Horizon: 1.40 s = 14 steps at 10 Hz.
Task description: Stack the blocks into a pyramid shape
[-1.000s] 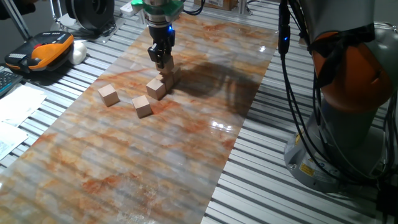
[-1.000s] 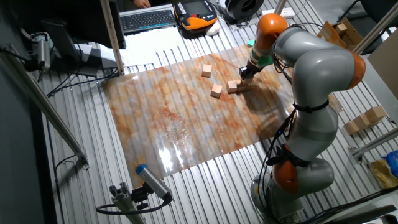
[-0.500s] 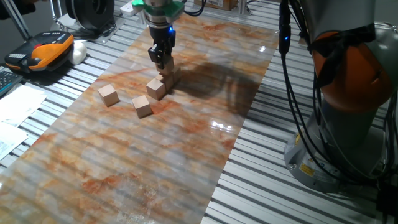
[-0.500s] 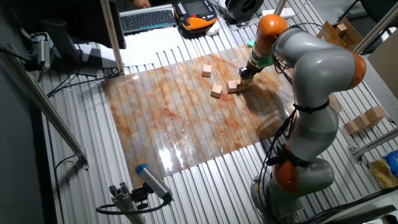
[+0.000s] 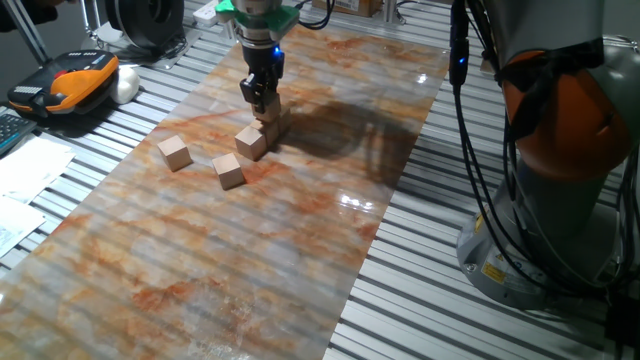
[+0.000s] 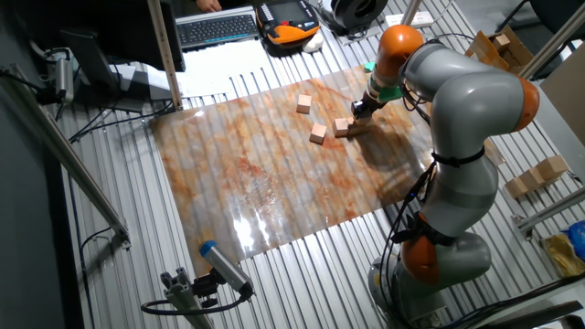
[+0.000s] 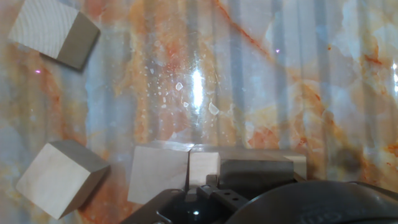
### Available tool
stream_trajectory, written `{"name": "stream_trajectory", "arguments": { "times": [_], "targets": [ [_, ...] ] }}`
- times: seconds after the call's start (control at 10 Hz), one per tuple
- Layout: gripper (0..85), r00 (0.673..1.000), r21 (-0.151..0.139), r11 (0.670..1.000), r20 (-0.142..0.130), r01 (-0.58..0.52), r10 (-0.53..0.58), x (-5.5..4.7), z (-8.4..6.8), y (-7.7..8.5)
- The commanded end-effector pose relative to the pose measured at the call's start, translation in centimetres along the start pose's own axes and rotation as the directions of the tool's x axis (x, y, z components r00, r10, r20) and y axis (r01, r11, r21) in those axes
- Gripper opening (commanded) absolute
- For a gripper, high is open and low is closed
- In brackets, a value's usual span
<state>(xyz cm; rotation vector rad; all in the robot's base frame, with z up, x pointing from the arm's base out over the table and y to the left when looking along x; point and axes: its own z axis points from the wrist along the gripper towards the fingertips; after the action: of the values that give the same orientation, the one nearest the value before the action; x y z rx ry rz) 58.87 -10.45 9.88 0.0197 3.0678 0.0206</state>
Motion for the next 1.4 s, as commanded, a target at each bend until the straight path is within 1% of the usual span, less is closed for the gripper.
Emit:
{"name": "stream_trajectory", "arguments": {
  "times": [0.0, 0.5, 1.3],
  "targets": [
    [0.0, 1.0, 0.0, 1.0, 0.0, 0.0, 0.0, -0.02, 0.02, 0.01],
    [0.0, 1.0, 0.002, 1.0, 0.006, 0.0, 0.0, -0.18, 0.38, -0.12],
    [0.0, 1.0, 0.002, 1.0, 0.011, -0.001, 0.001, 0.02, 0.7, -0.21]
  ]
}}
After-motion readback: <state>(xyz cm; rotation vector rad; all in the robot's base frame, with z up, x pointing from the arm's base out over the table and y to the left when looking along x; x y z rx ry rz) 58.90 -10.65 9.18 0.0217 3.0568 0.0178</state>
